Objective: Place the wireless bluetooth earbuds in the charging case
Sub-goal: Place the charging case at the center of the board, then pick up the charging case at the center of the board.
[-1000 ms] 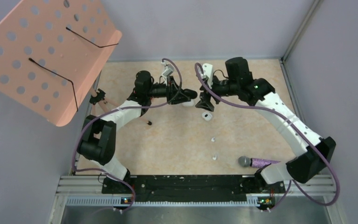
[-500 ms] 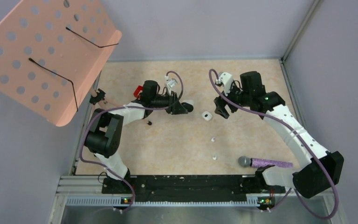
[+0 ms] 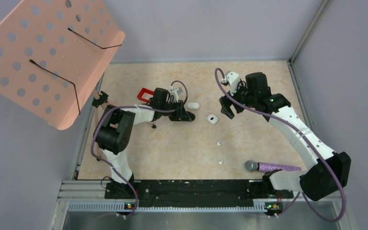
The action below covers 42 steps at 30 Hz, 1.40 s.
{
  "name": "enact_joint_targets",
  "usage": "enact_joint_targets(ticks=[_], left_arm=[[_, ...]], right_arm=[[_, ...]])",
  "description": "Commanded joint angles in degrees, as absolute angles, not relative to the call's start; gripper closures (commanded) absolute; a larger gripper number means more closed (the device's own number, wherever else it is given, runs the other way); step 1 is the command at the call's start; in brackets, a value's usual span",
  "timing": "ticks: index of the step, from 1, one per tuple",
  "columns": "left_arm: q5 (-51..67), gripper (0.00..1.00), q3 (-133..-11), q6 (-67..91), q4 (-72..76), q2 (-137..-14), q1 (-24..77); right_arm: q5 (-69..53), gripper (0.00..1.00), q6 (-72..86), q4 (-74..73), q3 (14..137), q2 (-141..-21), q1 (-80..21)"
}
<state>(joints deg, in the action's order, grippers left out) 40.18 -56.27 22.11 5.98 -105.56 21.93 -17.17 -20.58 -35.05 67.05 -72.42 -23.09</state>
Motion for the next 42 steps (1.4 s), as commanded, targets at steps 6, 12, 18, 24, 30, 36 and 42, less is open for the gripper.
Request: enact_joint_targets(ticks=[6, 12, 18, 24, 30, 36, 42], left_arm=[[33.33, 0.95, -62.92, 24.63, 5.46, -111.36, 24.88], [28.71, 0.47, -63.20, 22.16, 1.11, -109.04, 24.76], [26.66, 0.01, -63.45, 14.62, -6.85, -101.89, 24.18], [19.88, 0.01, -61.88, 10.05, -10.79, -92.17, 24.36], [16.79, 0.01, -59.71, 4.35, -12.68, -86.24, 24.08], [17.90, 0.01, -57.60, 5.56, -14.32, -83.84, 24.08], [16.81, 0.01, -55.22, 4.66, -13.67, -83.29, 22.89]], right_arm=[[-17.18, 0.19, -18.73, -32.69, 65.13, -71.72, -23.01], [-17.03, 0.19, -19.46, -33.03, 65.03, -72.12, -22.86], [-17.46, 0.19, -20.91, -33.24, 65.41, -74.30, -22.89], [-16.49, 0.20, -21.16, -29.13, 62.47, -76.88, -22.90], [-14.87, 0.27, -21.55, -27.48, 64.87, -87.93, -23.18], [-13.98, 0.27, -20.73, -26.19, 69.12, -96.95, -26.16], [-14.04, 0.30, -20.07, -25.97, 70.48, -99.81, -28.79]])
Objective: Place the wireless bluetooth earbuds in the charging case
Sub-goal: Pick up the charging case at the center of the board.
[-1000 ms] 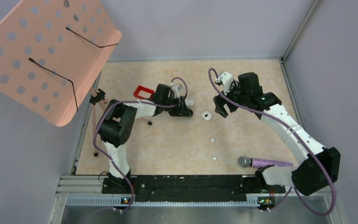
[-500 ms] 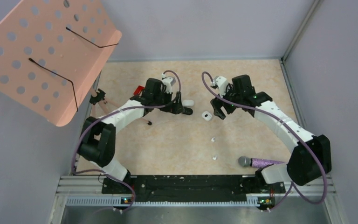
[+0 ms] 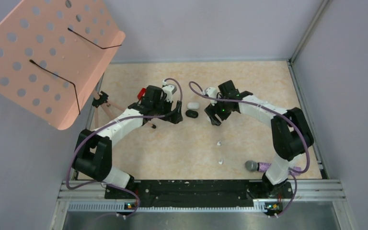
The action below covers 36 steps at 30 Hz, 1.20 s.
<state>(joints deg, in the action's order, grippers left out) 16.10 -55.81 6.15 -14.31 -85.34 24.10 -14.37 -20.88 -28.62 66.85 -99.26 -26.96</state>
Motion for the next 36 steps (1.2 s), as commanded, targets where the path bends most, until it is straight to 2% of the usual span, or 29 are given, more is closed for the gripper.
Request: enact_joint_targets(ticks=[1, 10, 17, 27, 34, 36], left_arm=[[18.85, 0.01, -55.13, 4.51, -13.40, -83.50, 22.53], [22.39, 0.02, -54.56, 6.07, -11.50, -83.81, 20.13], [23.56, 0.04, -54.21, 9.62, -9.62, -84.41, 16.28], [25.85, 0.05, -55.46, 10.01, -8.67, -86.21, 15.78], [25.74, 0.02, -57.15, 11.70, -7.53, -87.78, 15.82], [25.84, 0.02, -57.22, 12.02, -7.24, -88.05, 15.82]], right_arm=[[-13.44, 0.30, -19.65, -25.82, 70.63, -100.26, -29.09], [-10.50, 0.42, -18.07, -25.73, 74.19, -105.73, -29.66], [-10.20, 0.42, -18.51, -28.02, 74.13, -108.01, -30.50], [-9.23, 0.41, -19.72, -30.44, 74.55, -108.80, -30.55], [-9.01, 0.44, -21.41, -31.90, 73.05, -107.47, -30.53], [-9.30, 0.48, -22.10, -31.62, 72.45, -107.09, -30.52]])
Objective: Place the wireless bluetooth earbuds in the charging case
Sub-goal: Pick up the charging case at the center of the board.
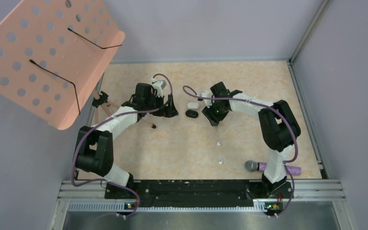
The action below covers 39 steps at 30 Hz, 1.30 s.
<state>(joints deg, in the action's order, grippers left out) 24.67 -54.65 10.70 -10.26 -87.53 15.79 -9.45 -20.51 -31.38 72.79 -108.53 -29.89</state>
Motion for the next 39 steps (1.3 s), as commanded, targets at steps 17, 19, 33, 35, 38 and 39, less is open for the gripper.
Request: enact_joint_targets(ticks=[17, 19, 33, 35, 38, 39], left_arm=[[43.85, 0.12, -62.69, 13.39, -3.87, -90.58, 14.40], [49.17, 0.16, -65.05, 15.25, -0.75, -92.44, 14.79], [63.41, 0.32, -76.93, 18.08, 5.90, -98.52, 20.14], [63.10, 0.34, -77.19, 20.09, 7.35, -99.48, 20.25], [62.91, 0.35, -77.88, 21.60, 8.78, -100.49, 21.12], [62.66, 0.35, -78.28, 21.55, 8.52, -100.85, 21.56]], right_arm=[[-13.94, 0.77, -34.08, -22.11, 65.77, -87.46, -29.37], [-15.97, 0.77, -36.66, -17.83, 63.50, -81.71, -29.47], [-12.00, 0.77, -42.01, -12.39, 67.67, -78.17, -34.30], [-12.11, 0.77, -42.01, -11.69, 67.74, -78.14, -34.38], [-12.21, 0.77, -41.96, -11.26, 68.10, -78.10, -34.85], [-12.34, 0.77, -41.95, -11.13, 68.18, -78.05, -35.00]])
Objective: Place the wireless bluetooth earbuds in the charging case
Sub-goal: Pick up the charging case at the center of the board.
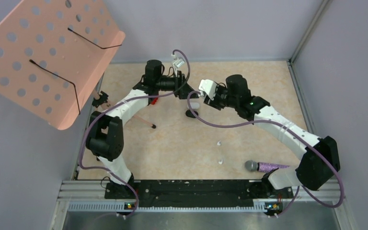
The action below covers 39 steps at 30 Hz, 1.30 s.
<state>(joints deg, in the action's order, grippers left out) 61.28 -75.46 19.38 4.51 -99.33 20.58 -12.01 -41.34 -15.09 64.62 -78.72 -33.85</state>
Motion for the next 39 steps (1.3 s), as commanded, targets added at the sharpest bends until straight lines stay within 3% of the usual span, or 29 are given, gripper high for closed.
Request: enact_joint_targets(ticks=[1, 8, 15, 24, 27, 30, 34, 39], left_arm=[[62.49, 0.35, -79.02, 21.54, 8.10, -101.34, 21.81], [62.71, 0.36, -81.41, 22.10, 8.64, -103.82, 23.28], [65.67, 0.54, -81.82, 24.21, 11.51, -105.25, 23.73], [68.14, 0.66, -82.27, 25.65, 13.51, -106.34, 23.73], [68.92, 0.78, -82.31, 25.98, 14.47, -106.60, 23.73], [69.86, 1.00, -82.12, 26.07, 15.82, -106.85, 23.66], [70.08, 1.00, -80.02, 28.01, 21.58, -106.17, 22.95], [69.79, 1.00, -72.88, 44.44, 51.81, -105.37, 20.86]], right_arm=[[-12.57, 0.77, -41.93, -11.04, 68.34, -78.00, -35.10], [-12.04, 0.77, -43.12, -10.83, 68.34, -77.78, -36.38], [-10.67, 0.77, -41.93, -8.92, 68.26, -78.13, -36.56], [-10.92, 0.78, -43.17, -8.35, 68.24, -78.73, -36.67], [-11.44, 0.77, -44.08, -8.10, 67.94, -78.62, -36.73], [-11.80, 0.70, -44.21, -7.66, 67.68, -78.30, -36.74], [-14.49, 0.51, -43.60, -14.13, 69.55, -76.91, -36.34], [-25.76, 0.33, -31.07, -29.46, 80.07, -76.50, -29.91]])
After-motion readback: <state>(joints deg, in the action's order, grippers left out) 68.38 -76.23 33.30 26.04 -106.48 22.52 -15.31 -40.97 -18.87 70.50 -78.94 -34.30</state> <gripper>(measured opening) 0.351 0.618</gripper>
